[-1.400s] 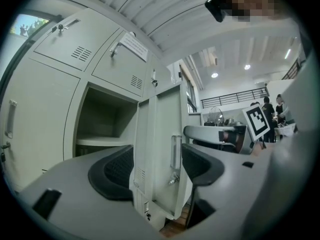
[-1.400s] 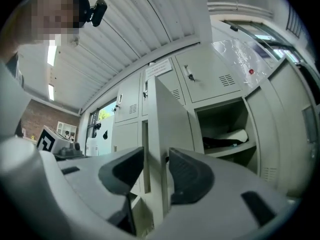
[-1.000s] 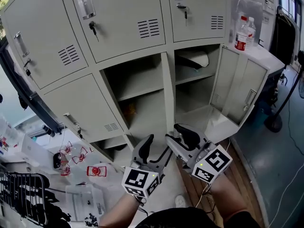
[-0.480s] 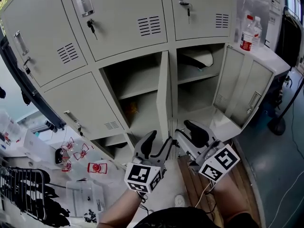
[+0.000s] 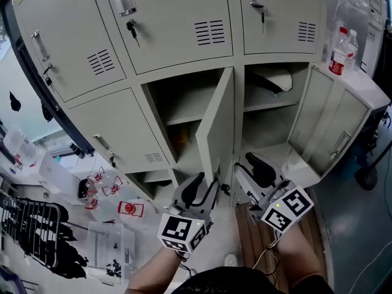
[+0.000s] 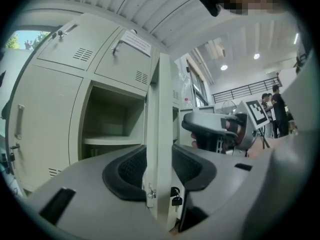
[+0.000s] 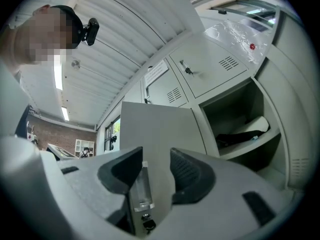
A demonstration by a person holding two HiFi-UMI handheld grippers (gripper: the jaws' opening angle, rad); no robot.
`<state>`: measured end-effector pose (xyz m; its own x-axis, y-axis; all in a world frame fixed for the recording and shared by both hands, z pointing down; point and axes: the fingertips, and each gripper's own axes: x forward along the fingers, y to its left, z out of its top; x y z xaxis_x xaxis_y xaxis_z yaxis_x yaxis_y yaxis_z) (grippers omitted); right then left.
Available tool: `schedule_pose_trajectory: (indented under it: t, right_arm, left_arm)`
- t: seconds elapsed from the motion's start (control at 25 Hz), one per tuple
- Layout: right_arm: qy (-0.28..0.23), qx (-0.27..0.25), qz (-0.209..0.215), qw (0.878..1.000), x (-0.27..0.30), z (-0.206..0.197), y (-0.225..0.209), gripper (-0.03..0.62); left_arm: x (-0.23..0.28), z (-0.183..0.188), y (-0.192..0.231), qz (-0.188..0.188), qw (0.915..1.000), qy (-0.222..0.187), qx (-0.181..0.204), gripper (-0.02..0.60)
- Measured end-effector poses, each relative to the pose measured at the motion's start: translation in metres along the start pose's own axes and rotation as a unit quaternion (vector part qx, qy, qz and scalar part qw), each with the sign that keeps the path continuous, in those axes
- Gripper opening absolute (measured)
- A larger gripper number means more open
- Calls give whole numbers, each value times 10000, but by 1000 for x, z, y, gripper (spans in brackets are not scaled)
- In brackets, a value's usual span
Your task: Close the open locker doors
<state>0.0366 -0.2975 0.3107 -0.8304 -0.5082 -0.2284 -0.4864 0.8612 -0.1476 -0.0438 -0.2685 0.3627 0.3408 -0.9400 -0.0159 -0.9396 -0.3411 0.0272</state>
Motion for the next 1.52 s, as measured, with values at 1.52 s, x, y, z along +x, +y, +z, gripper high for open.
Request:
schedule_pose_trajectory:
  t: [1.52]
  right_arm:
    - [363, 245, 314, 9985, 66, -32, -14, 160]
  left_arm:
    - [-9, 8, 129, 1942, 9809, 50, -120, 98]
